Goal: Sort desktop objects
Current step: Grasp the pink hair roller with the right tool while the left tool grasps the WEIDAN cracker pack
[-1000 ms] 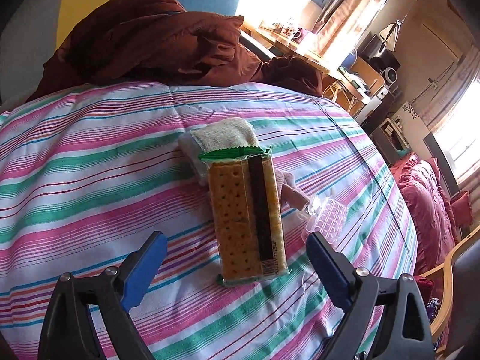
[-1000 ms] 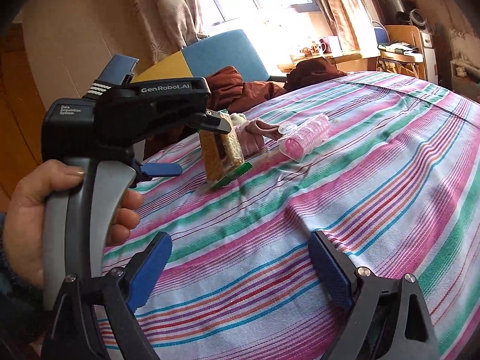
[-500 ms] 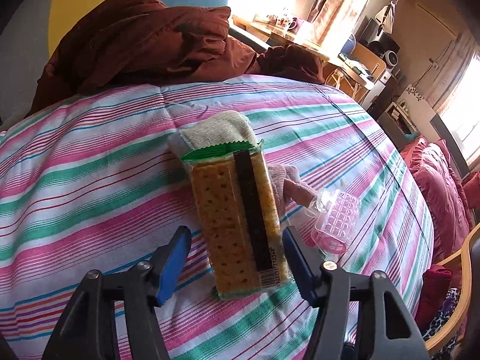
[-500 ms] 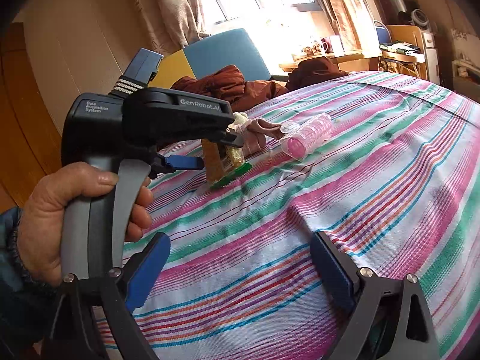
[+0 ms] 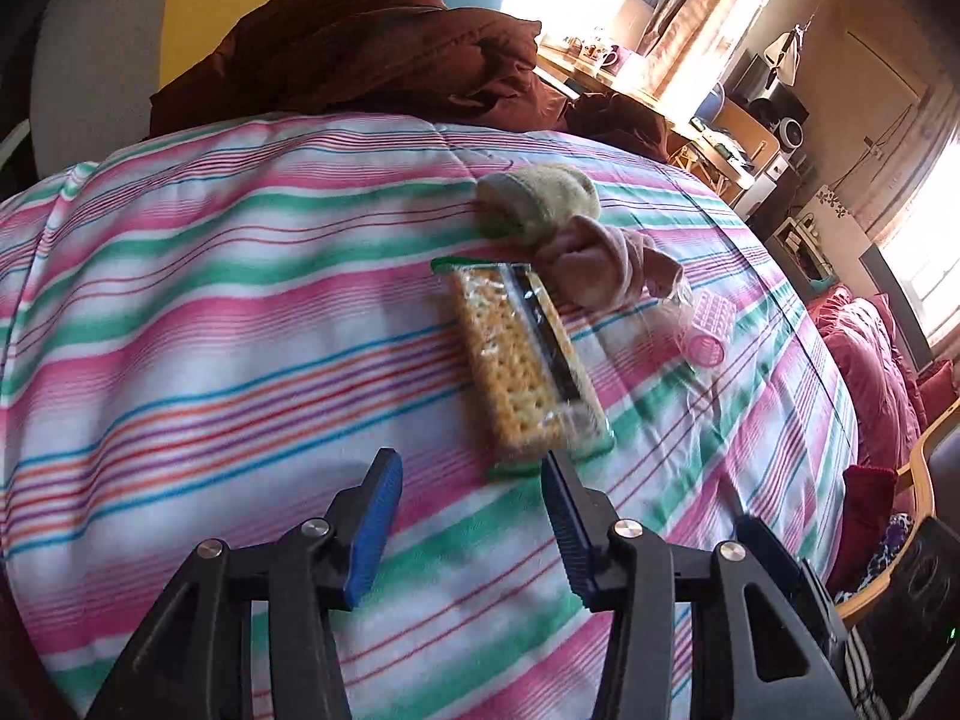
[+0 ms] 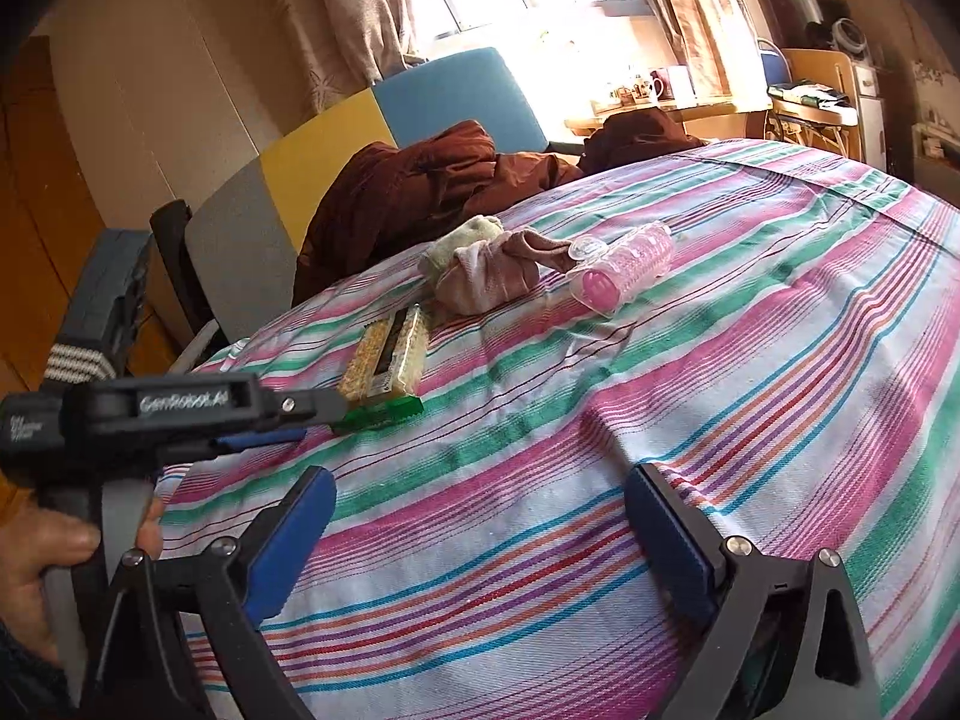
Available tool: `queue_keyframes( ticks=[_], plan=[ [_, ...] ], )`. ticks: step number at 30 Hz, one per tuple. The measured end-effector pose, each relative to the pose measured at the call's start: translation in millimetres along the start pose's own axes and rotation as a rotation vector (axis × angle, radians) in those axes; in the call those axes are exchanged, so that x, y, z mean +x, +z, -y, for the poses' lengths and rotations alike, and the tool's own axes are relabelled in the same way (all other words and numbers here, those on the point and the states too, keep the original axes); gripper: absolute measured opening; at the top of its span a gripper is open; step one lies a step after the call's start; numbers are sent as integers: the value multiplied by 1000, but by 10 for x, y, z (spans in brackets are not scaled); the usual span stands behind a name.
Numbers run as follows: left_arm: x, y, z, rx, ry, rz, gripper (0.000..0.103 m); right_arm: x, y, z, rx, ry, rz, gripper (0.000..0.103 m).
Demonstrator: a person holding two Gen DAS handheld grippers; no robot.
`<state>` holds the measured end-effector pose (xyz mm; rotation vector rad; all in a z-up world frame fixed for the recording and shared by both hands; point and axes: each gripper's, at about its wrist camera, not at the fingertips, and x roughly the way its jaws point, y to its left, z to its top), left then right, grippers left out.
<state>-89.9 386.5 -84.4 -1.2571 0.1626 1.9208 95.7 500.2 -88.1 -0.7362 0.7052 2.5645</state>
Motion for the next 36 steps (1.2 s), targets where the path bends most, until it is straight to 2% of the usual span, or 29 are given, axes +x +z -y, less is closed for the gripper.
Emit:
queue_keyframes(
  ticks=[3,5,8,10,14,19,22,28,29,32,36],
  plan=[
    [-160,-122,-58,0,-29,4,50,-27,93,46,-3,31,-15,96],
    [-230,-176,-74,1,-44,7,57,-104,223,94,-30,0,22,96],
    [-246,-211,-74,-11,-68,7,62,-196,505,159,-105,-55,86,96],
    [-222,-224,-83,-28,-84,2,62,-149,700,186,-178,-102,92,96],
    [-196,-234,-99,-42,-108,-3,63,145,1013,211,-334,-144,-1,97],
    [-176,-237,-118,-39,-132,-2,65,567,1172,215,-510,-162,-134,97],
    [-170,-249,-122,-34,-141,4,65,777,1214,292,-547,-146,-216,97],
    [-156,-256,-151,-46,-164,20,66,1040,1236,449,-567,-155,-288,97],
    [-153,-255,-149,-46,-165,22,66,1065,1228,470,-565,-156,-295,95],
    [-144,-253,-143,-47,-166,27,66,1082,1194,484,-550,-163,-309,74],
    [-159,-243,-132,-53,-155,32,66,986,1119,427,-529,-190,-297,72]
  ],
)
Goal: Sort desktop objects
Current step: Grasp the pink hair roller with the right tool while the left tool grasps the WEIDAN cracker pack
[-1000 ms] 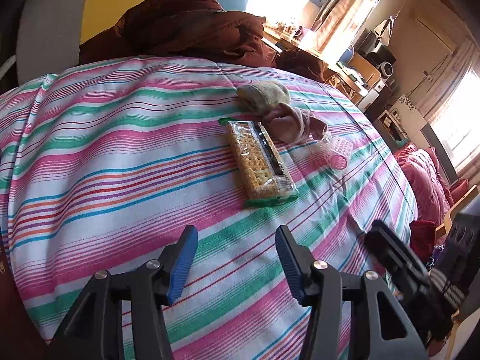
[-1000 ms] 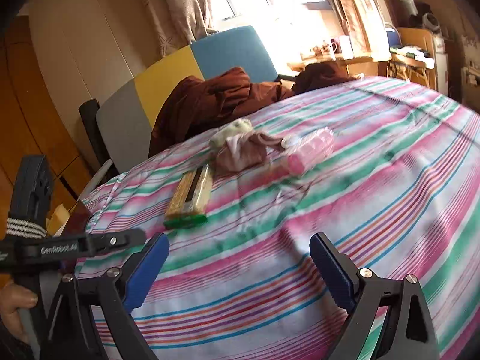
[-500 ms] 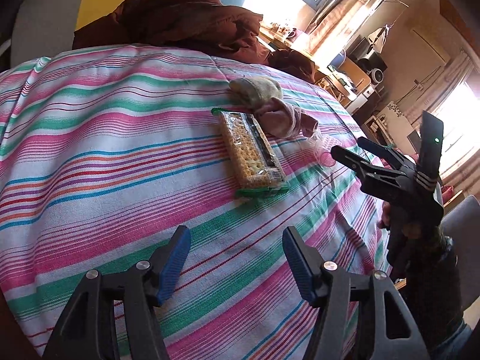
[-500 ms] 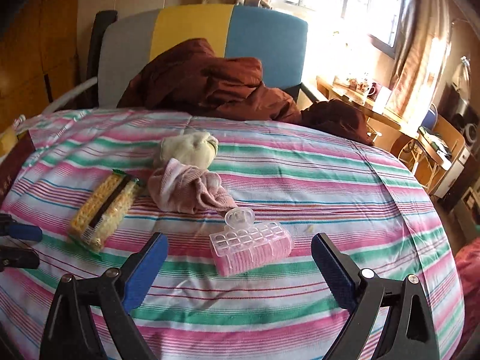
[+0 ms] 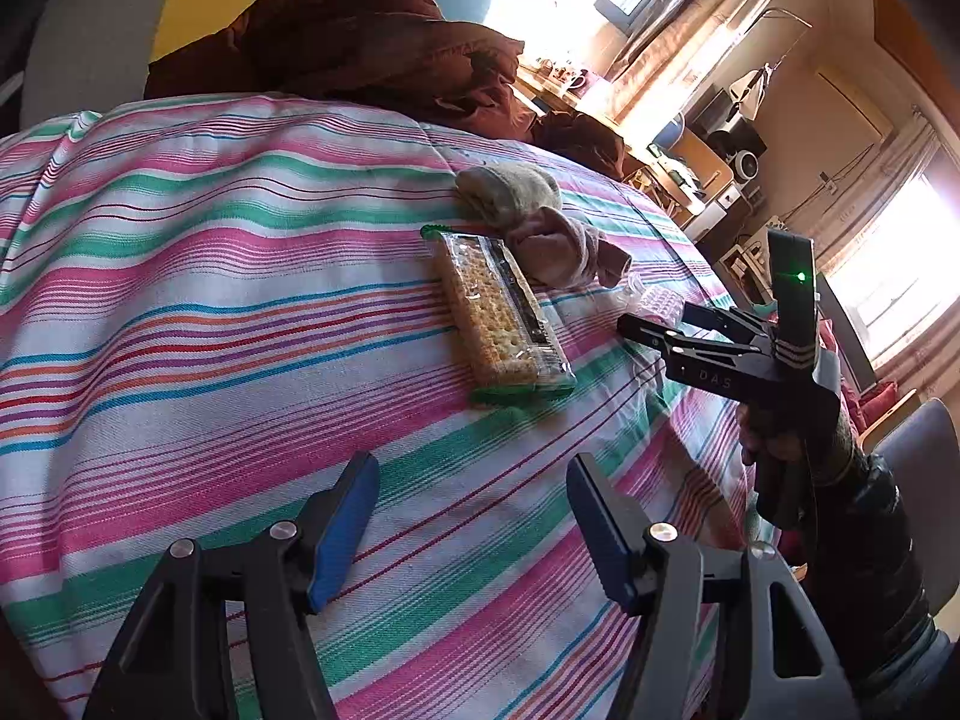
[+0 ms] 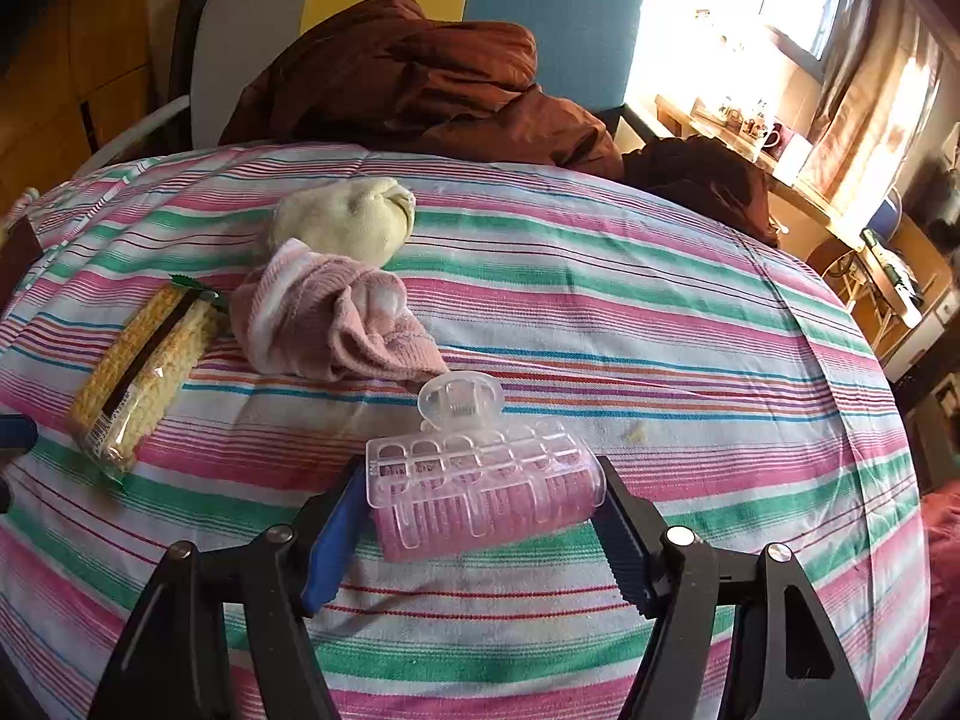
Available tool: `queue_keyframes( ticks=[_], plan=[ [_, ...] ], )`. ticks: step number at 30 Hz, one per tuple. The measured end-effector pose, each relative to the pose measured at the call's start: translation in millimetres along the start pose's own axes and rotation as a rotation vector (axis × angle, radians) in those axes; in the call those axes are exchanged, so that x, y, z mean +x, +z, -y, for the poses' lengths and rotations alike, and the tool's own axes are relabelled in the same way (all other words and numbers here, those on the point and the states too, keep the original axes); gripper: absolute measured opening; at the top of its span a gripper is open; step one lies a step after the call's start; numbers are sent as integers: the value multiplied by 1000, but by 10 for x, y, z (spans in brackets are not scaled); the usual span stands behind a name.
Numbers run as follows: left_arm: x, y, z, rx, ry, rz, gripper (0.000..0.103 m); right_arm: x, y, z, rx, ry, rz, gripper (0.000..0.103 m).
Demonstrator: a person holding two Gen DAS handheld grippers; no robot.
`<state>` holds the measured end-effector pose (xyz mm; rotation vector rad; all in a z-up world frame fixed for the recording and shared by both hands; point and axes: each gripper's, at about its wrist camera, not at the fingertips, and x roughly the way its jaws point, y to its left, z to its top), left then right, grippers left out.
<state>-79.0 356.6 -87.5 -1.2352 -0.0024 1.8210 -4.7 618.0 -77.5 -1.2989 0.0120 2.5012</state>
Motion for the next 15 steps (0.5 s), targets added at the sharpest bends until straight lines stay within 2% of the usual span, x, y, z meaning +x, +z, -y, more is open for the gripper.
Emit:
queue_keyframes(
  ticks=[4,7,10,15],
  plan=[
    [33,73,70,4,25,-17,67,-163,-150,-91,88,-36,30,72],
    [71,148,130,10,50,-23,68,-359,-298,-196,156,-17,95,72],
    [141,285,233,21,55,-24,73,-514,-409,-302,181,-26,151,72],
    [346,495,405,51,137,-33,75,-640,-467,-272,235,-26,217,72]
  ],
)
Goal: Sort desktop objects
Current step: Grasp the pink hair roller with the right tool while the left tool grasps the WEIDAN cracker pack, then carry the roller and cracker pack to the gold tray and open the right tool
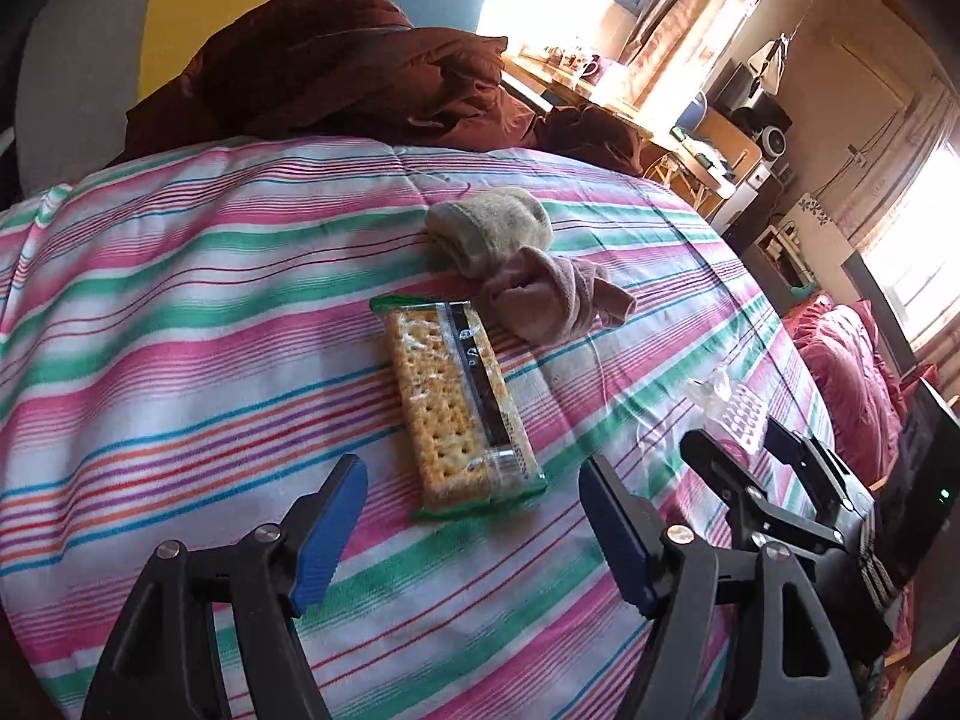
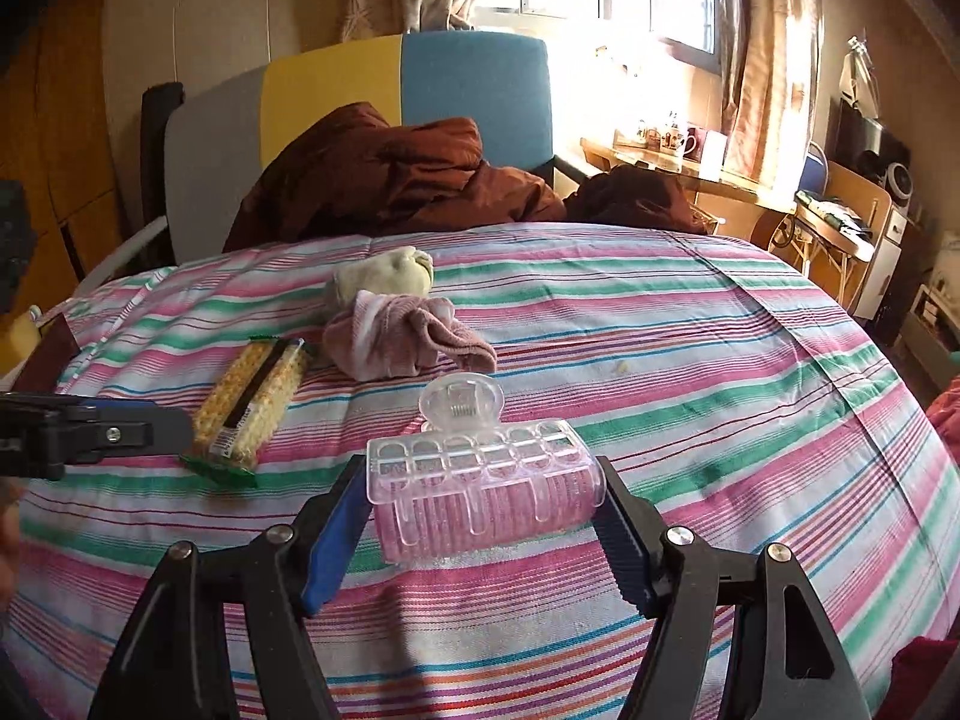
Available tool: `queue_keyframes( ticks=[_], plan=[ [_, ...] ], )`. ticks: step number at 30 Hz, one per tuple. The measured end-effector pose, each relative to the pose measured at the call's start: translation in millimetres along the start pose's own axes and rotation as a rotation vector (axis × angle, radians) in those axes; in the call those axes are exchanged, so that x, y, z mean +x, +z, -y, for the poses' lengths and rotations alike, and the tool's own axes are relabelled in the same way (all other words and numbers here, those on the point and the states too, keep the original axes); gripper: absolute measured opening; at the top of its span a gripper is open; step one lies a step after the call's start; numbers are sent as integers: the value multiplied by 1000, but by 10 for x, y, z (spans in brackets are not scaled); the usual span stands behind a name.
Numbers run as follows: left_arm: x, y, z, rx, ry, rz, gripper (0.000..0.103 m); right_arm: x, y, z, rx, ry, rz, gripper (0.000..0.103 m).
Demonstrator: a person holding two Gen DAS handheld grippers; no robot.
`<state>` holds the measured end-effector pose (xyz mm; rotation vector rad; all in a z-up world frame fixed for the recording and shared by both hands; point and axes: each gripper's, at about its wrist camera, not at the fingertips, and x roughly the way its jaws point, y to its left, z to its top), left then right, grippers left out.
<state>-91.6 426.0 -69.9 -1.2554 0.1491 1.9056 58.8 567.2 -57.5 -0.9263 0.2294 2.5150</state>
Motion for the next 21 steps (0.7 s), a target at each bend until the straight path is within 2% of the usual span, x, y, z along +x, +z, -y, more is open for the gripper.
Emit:
queue_keyframes(
  ticks=[8,9,10,12,13,15,21],
  plan=[
    [318,182,93,3,126,-40,73,12,-4,42,22,18,16,72],
    [340,193,86,2,141,-38,71,13,-11,43,23,19,16,72],
    [358,197,78,6,151,-38,63,13,-16,47,25,20,16,72],
    [371,187,84,30,163,-32,57,11,-22,60,29,21,18,72],
    [366,172,100,49,165,-27,49,6,-22,63,31,19,19,72],
    [342,132,110,72,163,-13,49,-5,-23,69,34,16,22,72],
    [128,-71,-21,46,116,17,49,-81,-41,-38,14,18,21,72]
  ],
)
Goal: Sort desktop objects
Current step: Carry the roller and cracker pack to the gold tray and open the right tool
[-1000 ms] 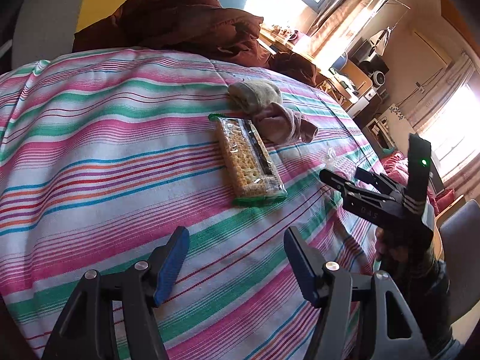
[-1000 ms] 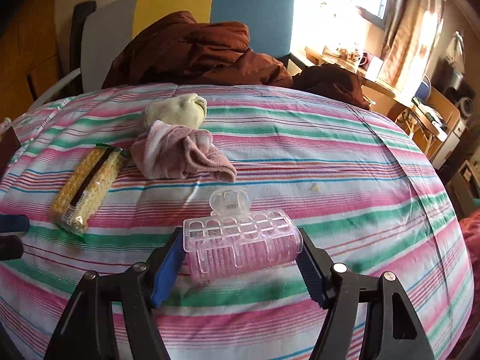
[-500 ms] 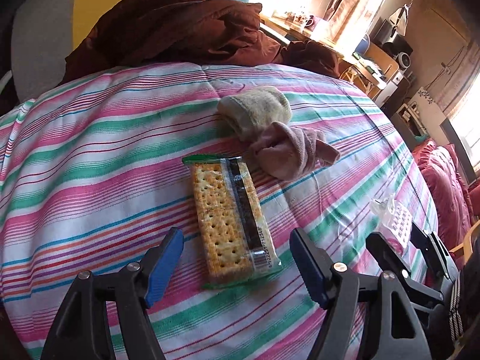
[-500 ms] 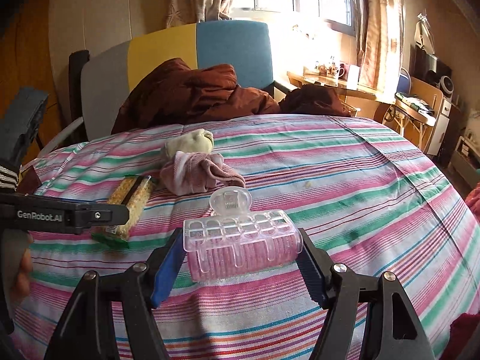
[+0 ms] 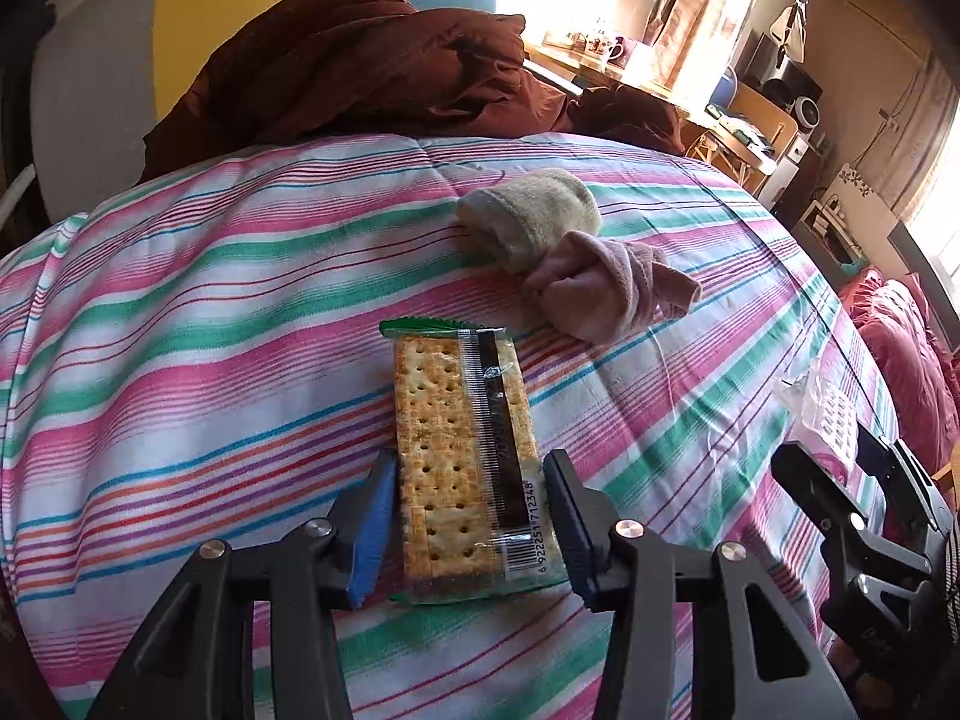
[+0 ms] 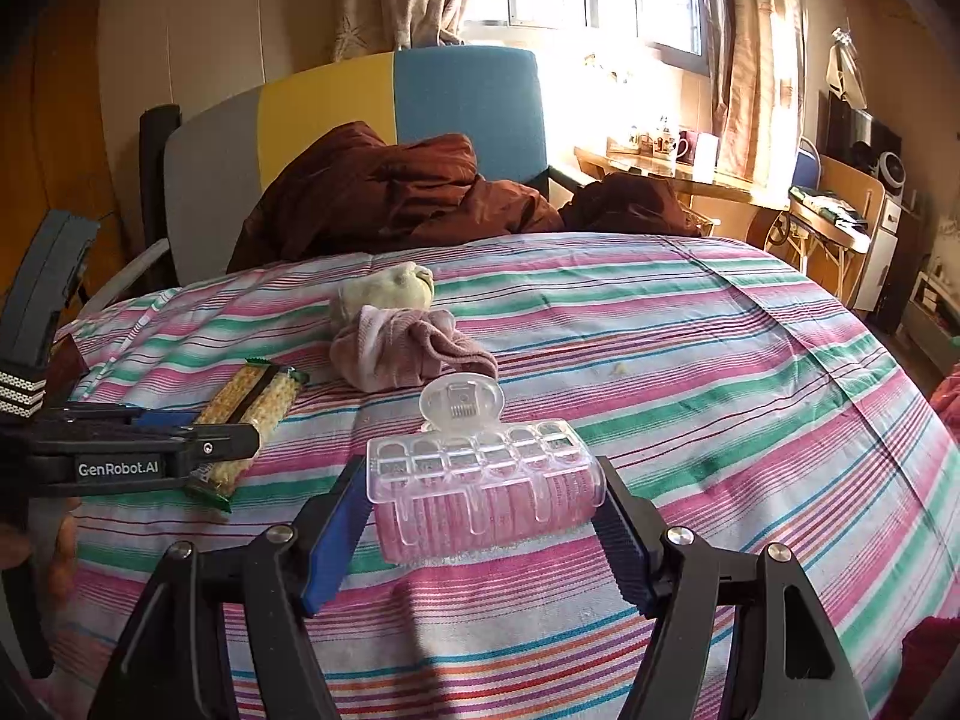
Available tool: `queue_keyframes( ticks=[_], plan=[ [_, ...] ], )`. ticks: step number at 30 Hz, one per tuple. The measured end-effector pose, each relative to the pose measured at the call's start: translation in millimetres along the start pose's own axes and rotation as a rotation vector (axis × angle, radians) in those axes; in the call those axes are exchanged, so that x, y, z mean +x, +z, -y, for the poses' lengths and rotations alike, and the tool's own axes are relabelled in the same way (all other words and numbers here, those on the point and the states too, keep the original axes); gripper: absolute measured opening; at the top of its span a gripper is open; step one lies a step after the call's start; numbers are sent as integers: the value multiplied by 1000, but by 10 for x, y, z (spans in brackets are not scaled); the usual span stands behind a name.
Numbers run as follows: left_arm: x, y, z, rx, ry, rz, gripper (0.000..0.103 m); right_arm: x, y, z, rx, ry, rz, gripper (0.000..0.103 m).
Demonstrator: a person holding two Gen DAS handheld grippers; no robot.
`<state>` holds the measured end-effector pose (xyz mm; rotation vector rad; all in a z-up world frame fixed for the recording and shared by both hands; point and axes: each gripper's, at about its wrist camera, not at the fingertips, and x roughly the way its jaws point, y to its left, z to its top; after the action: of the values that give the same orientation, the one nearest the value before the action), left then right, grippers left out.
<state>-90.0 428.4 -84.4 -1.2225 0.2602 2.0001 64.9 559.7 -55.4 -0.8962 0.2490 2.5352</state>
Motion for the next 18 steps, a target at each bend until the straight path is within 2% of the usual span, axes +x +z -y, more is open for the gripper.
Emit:
queue_keyframes(
  ticks=[9,18],
  plan=[
    [-634,-542,-279,-38,-48,80,49,-161,-110,-416,-21,75,-7,72],
    [-1468,-1052,-679,-110,-70,201,49,-351,-187,-1147,-97,206,-1,72]
  ],
)
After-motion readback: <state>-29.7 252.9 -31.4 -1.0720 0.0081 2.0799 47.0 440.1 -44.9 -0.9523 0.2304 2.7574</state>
